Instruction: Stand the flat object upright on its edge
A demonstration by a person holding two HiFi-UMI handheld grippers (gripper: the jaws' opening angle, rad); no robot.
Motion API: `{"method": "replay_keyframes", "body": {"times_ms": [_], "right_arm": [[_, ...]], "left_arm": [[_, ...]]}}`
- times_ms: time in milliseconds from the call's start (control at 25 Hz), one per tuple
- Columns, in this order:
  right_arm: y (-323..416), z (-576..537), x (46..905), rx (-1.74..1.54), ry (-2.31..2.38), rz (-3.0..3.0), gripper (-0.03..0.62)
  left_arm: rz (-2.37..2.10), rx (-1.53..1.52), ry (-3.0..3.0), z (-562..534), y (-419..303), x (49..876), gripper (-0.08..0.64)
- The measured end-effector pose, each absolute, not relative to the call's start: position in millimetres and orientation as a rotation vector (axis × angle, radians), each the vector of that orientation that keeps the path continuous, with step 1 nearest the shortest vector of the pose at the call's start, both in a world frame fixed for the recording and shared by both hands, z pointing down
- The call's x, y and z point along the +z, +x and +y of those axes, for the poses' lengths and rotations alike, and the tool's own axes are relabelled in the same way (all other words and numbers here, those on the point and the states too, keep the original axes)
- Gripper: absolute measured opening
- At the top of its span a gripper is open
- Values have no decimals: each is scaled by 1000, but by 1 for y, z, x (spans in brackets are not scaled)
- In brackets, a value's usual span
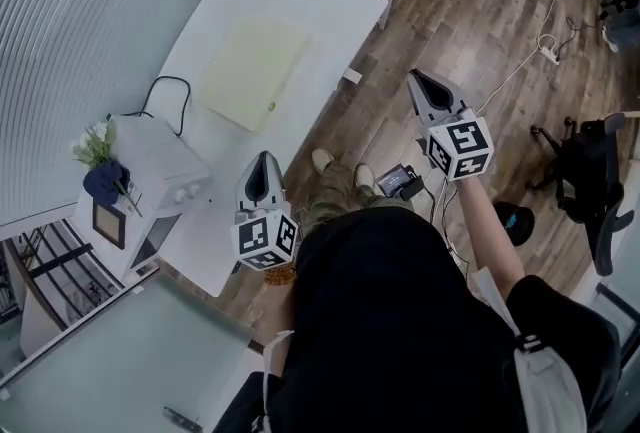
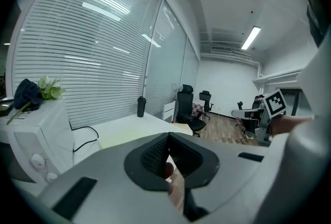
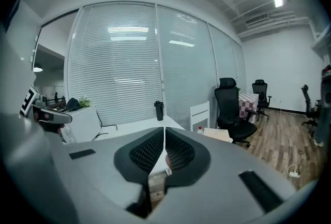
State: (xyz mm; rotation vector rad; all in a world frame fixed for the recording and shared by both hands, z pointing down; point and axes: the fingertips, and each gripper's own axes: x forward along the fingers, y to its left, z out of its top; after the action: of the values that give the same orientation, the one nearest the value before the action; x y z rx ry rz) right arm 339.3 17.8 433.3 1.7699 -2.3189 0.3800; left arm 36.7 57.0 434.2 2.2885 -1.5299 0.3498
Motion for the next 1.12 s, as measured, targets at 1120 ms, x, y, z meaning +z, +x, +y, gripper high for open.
{"method": "replay_keyframes", "body": {"times_ms": [1120], "right_arm": [[147, -250, 471, 190, 1058, -2452, 8]], "left_arm": [[-1438, 197, 1769, -71, -103, 593, 5]]}}
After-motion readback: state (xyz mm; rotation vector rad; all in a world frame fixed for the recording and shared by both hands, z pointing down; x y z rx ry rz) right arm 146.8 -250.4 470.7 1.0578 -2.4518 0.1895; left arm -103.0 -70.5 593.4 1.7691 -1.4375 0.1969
